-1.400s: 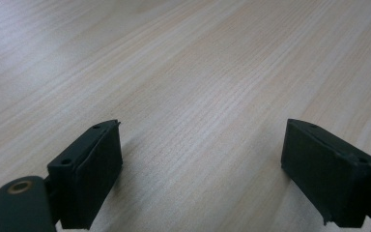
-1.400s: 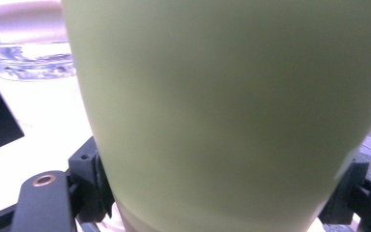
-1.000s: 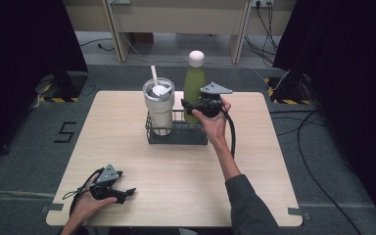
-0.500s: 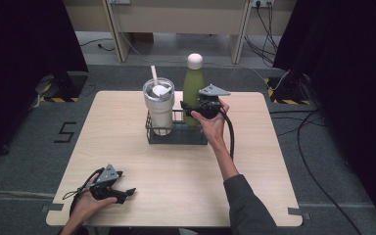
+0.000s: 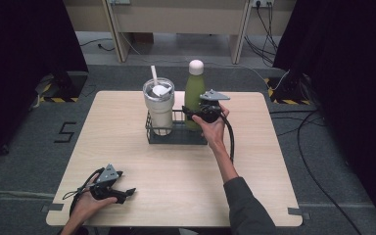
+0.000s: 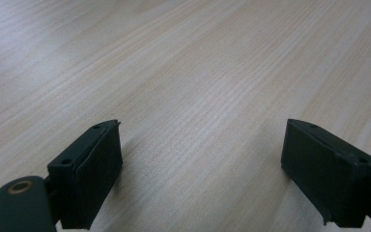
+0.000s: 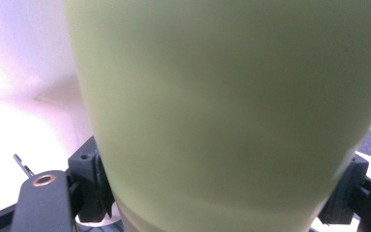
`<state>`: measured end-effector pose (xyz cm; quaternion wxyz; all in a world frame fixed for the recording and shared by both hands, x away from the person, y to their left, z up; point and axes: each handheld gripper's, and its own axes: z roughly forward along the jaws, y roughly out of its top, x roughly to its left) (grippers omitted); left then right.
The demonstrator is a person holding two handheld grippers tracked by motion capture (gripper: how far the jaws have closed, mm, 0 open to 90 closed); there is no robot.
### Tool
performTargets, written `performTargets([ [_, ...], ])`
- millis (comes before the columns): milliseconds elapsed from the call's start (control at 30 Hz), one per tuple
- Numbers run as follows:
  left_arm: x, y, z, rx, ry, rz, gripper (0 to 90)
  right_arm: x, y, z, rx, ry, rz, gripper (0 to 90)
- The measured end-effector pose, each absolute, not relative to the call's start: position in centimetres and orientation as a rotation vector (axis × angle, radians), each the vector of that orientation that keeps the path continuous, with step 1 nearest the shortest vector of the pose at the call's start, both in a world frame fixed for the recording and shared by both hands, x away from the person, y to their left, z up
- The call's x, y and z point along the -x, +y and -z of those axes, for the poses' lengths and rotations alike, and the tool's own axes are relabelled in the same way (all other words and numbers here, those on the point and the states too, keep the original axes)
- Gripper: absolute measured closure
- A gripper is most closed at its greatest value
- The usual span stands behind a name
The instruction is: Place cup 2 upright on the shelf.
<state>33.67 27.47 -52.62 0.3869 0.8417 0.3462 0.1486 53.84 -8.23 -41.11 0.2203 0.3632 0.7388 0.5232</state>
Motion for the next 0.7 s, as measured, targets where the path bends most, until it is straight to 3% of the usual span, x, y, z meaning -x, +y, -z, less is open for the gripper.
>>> performTargets([
  [700, -33.7, 27.5, 52.6, -2.142, 0.881, -0.379, 13.8, -53.6, -8.3, 42.3, -1.012, 2.052, -1.45, 21.0],
])
